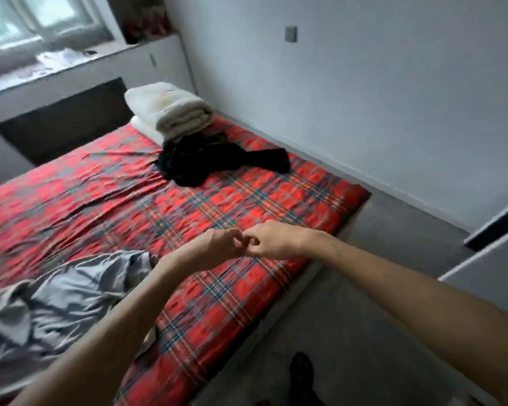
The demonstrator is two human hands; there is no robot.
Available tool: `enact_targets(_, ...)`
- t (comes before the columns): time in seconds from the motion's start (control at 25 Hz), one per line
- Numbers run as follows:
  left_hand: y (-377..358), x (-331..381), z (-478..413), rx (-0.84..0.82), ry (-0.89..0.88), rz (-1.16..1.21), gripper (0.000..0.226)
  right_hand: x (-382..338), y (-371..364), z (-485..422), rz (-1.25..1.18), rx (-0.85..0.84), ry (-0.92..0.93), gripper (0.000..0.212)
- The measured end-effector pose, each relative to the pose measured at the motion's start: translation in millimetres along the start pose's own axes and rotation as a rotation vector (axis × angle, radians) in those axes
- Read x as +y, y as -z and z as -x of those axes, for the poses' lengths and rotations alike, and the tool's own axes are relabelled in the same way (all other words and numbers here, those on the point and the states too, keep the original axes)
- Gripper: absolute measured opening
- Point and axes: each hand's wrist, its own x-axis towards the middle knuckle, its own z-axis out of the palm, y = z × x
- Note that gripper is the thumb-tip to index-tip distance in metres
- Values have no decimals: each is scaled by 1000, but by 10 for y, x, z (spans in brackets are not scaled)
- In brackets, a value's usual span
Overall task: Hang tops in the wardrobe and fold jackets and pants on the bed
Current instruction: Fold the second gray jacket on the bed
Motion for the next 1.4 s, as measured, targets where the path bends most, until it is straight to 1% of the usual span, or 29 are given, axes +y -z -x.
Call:
enact_targets(0.12, 77, -706, 393, 34, 287, 50, 39, -460, -37, -740, 86, -139, 162, 35)
enact_targets(0.2, 47, -1164, 728, 75, 500, 97, 41, -740, -128, -1222, 172, -262, 279, 37)
enact_targets(0.28, -27, -1535, 1080, 102, 662, 184, 40, -1017, -235, -1625, 249, -356, 384, 37)
enact_targets(0.4, -203, -1936, 1590, 169, 843, 337, 37, -1486, -451, -2084, 313, -418, 500, 36)
enact_targets(0.56, -497, -2385, 2029, 399, 994, 598, 27, -1940, -898, -2504, 299, -488, 561, 37)
enact_targets(0.64, -699, -2630, 2177, 483, 1084, 743, 26, -2054, -1143, -2667, 281, -519, 534, 48)
enact_targets(0.68, -824, -2811, 2258, 490, 1119, 784, 27, -2119, -1278, -2774, 266, -532, 508, 55)
enact_targets(0.76, -1119, -3273, 2346, 420, 1133, 747, 32, -2215, -1525, -2991, 240, -533, 451, 60)
enact_targets(0.88, -1520, -4093, 2324, 280, 1111, 595, 37, -2333, -1893, -3311, 160, -481, 330, 51)
enact_targets(0.96, -1839, -4743, 2219, 229, 1112, 445, 35, -2359, -2290, -3505, 62, -473, 184, 41)
enact_targets(1.0, -2007, -5048, 2164, 200, 1150, 370, 37, -2353, -2509, -3592, 25, -479, 126, 37)
enact_targets(1.08, -2342, -5535, 2039, 100, 1213, 326, 49, -2275, -2953, -3753, -22, -484, 56, 33)
enact_targets(1.16, -2625, -5841, 1934, 29, 1168, 293, 71, -2169, -3307, -3912, -73, -490, -36, 31)
enact_targets(1.24, -2858, -6056, 1851, 23, 1084, 242, 93, -2099, -3548, -4047, -116, -490, -113, 29)
enact_targets(1.28, -2948, -6145, 1810, 28, 1069, 243, 99, -2066, -3637, -4089, -151, -488, -144, 27)
enact_targets(1.32, -3009, -6218, 1755, 54, 1092, 270, 103, -2033, -3708, -4126, -183, -486, -167, 25)
enact_targets(1.36, -3030, -6267, 1681, 109, 1157, 323, 101, -1994, -3756, -4152, -205, -484, -190, 24)
enact_targets(1.4, -3032, -6329, 1598, 173, 1251, 374, 92, -1945, -3774, -4166, -225, -479, -220, 22)
